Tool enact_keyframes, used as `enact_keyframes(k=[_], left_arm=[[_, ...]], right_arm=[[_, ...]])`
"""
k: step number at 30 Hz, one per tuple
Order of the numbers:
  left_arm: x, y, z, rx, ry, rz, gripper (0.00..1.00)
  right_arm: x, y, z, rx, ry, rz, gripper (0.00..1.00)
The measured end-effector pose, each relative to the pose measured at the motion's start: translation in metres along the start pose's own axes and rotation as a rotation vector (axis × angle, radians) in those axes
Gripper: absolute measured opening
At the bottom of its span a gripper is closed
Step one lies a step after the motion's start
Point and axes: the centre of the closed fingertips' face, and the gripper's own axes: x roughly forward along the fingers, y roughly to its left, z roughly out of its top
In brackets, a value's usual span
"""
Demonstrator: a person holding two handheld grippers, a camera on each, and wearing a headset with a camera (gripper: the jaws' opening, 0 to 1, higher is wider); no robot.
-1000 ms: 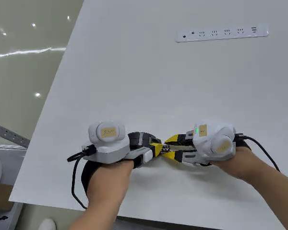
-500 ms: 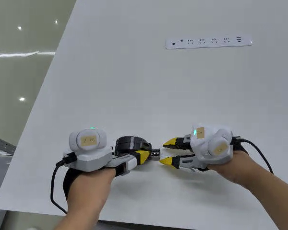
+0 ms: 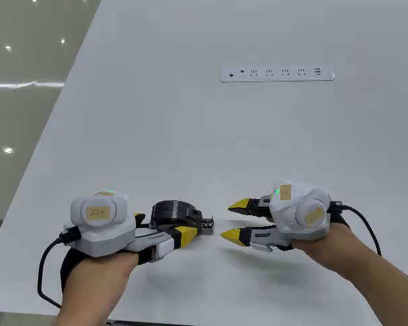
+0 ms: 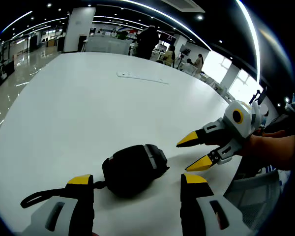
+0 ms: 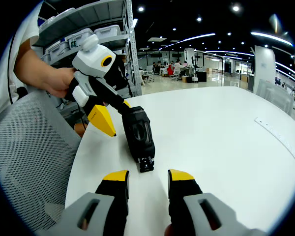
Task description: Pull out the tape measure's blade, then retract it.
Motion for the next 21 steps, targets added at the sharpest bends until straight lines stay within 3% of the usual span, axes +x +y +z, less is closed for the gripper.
enact_keyframes(k=[7, 14, 21], left_arm=[[-0.01, 0.003, -0.003, 0.047, -0.004, -0.011, 0.71], [-0.017, -0.004, -0.011, 0.135, 0.008, -0.065, 0.73], [-0.024, -0.006, -0.017, 0.162, 0.011, -0.103, 0.73]], right_arm=[[-0.013, -0.001, 0.001, 0.02, 0.006, -0.04, 0.33], [-0.025, -0.001, 0.002, 0.05, 0.002, -0.071, 0.36], [-0.04, -0.004, -0.001, 0.103, 0.003, -0.113, 0.43]])
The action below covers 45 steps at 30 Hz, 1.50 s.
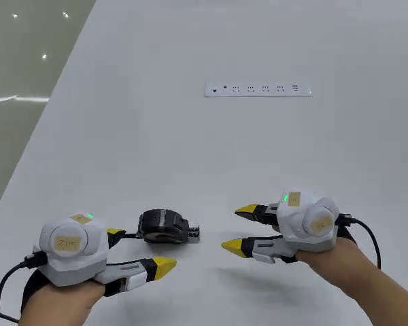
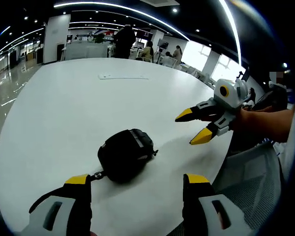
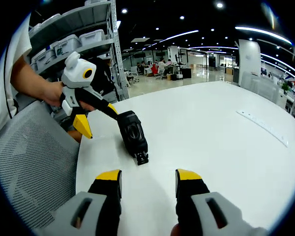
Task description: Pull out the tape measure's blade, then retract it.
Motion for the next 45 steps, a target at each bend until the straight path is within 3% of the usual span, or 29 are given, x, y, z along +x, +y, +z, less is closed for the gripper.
enact_keyframes(k=[14, 28, 32, 39, 45], left_arm=[[-0.013, -0.001, 0.002, 0.059, -0.015, -0.049, 0.78], [-0.024, 0.003, 0.008, 0.1, -0.079, -0.066, 0.82], [-0.026, 0.006, 0.003, 0.141, -0.058, -0.061, 0.82], [-0.035, 0.01, 0.003, 0.136, -0.074, -0.065, 0.83], [-0.04, 0.005, 0.002, 0.134, -0.092, -0.081, 0.87]], right_arm=[[-0.033, -0.006, -0.006, 0.027, -0.016, -0.07, 0.49], [-0.07, -0.012, -0.015, 0.037, -0.011, -0.137, 0.6], [-0.08, -0.01, -0.019, 0.043, -0.011, -0.153, 0.63], [-0.093, -0.007, -0.033, 0.07, 0.001, -0.171, 0.68], [-0.102, -0.006, -0.039, 0.083, 0.005, -0.189, 0.72]])
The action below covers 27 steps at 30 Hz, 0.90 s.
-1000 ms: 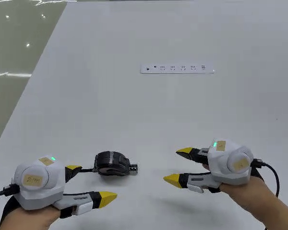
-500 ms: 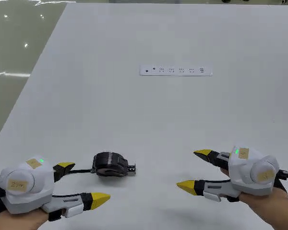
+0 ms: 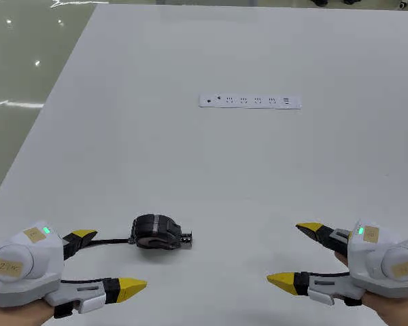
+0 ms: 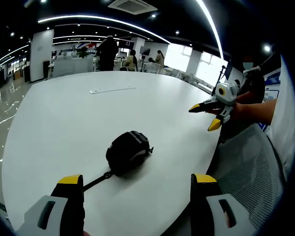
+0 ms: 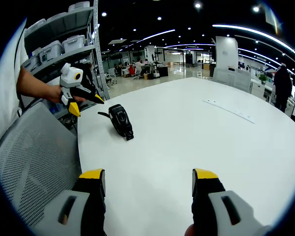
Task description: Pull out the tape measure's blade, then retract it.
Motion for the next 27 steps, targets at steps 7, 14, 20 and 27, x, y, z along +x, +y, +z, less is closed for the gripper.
enact_keyframes(k=[7, 14, 20, 27], left_arm=[[-0.007, -0.003, 0.0, -0.008, -0.017, -0.002, 0.91], [-0.014, 0.001, -0.001, -0.008, -0.023, 0.008, 0.92], [-0.02, 0.007, 0.0, -0.009, -0.033, 0.026, 0.95], [-0.026, 0.011, 0.003, -0.01, -0.044, 0.034, 0.96]], right_arm=[[-0.011, -0.003, -0.008, 0.014, 0.014, -0.024, 0.78], [-0.019, -0.001, -0.016, 0.012, 0.026, -0.029, 0.81], [-0.025, 0.0, -0.021, 0.022, 0.03, -0.033, 0.83], [-0.031, 0.002, -0.024, 0.037, 0.023, -0.034, 0.85]])
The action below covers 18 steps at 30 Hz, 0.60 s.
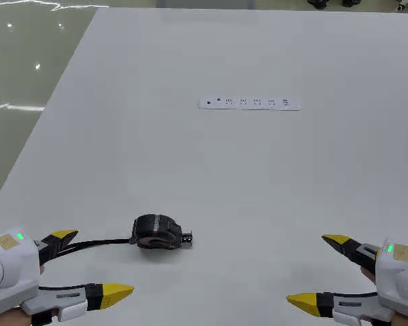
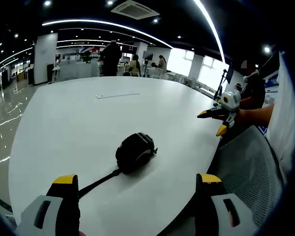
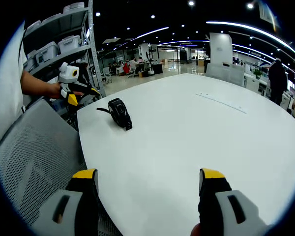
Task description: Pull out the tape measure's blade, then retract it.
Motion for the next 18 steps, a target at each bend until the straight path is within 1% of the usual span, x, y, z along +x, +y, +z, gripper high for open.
enact_keyframes(k=[5, 18], left_arm=[[-0.0019, 0.0011, -0.0013, -0.001, 0.002, 0.004, 0.96], [-0.0003, 0.0003, -0.001, -0.006, 0.003, -0.004, 0.96]], right_arm=[[-0.0031, 0.001, -0.0043, -0.005, 0.011, 0.001, 0.86], [-0.0045, 0.0006, -0.0055, 0.0, 0.012, 0.0, 0.87]])
